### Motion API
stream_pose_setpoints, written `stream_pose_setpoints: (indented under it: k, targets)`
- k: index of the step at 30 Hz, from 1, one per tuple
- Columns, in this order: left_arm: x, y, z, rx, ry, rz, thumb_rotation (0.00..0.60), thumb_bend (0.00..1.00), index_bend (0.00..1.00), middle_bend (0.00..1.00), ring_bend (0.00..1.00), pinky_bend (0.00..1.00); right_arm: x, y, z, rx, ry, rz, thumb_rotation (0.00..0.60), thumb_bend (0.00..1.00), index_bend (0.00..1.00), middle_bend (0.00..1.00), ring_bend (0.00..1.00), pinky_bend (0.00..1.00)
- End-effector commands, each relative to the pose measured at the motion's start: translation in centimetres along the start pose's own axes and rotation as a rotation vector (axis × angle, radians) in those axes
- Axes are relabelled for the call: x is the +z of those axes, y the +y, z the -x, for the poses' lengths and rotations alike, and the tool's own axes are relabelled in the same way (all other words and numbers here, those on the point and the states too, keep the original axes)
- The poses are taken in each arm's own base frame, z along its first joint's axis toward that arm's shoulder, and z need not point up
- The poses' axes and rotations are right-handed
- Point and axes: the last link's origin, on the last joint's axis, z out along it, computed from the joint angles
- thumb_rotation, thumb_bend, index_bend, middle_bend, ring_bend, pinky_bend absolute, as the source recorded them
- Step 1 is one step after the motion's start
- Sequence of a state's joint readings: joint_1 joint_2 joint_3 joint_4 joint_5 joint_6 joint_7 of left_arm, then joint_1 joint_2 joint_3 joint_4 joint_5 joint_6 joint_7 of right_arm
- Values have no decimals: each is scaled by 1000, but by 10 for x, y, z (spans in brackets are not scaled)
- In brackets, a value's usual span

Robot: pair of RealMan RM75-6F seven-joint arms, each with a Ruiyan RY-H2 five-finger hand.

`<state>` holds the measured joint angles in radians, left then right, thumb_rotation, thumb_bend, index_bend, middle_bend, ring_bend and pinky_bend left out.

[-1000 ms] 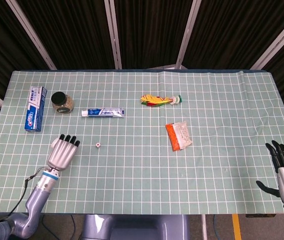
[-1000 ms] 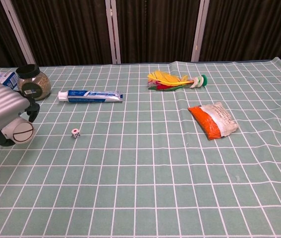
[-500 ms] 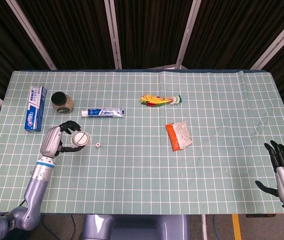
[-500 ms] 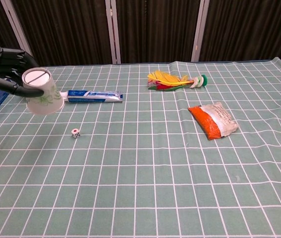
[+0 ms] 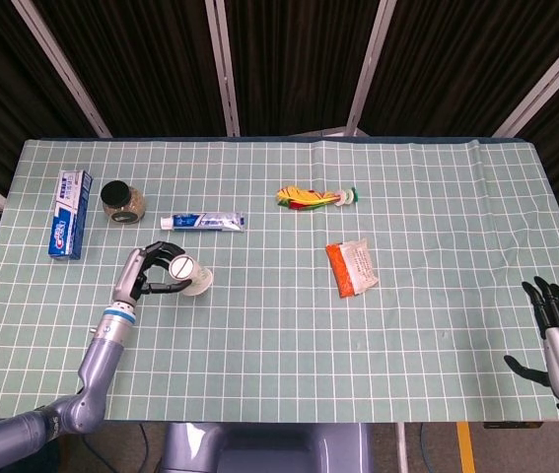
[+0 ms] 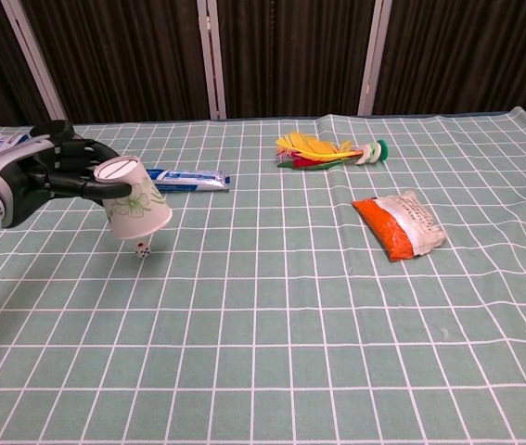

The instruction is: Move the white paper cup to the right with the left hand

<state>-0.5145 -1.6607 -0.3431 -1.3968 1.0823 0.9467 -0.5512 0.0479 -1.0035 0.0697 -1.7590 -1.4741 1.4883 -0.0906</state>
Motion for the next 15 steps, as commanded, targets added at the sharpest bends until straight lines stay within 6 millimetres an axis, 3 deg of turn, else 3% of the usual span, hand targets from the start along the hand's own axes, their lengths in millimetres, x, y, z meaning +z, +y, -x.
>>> stream_pose_setpoints:
  k: [1,15]
  targets:
    - [4,-5,5,6,6,-11,600,0,564,343,364,407,1,1,0,0,-3,4,600,0,29,0,0,0]
    - [13,-31,13,52,22,-70,600,0,553,309,324,391,2,3,2,-3,-8,14,600,0,0,0,0,0]
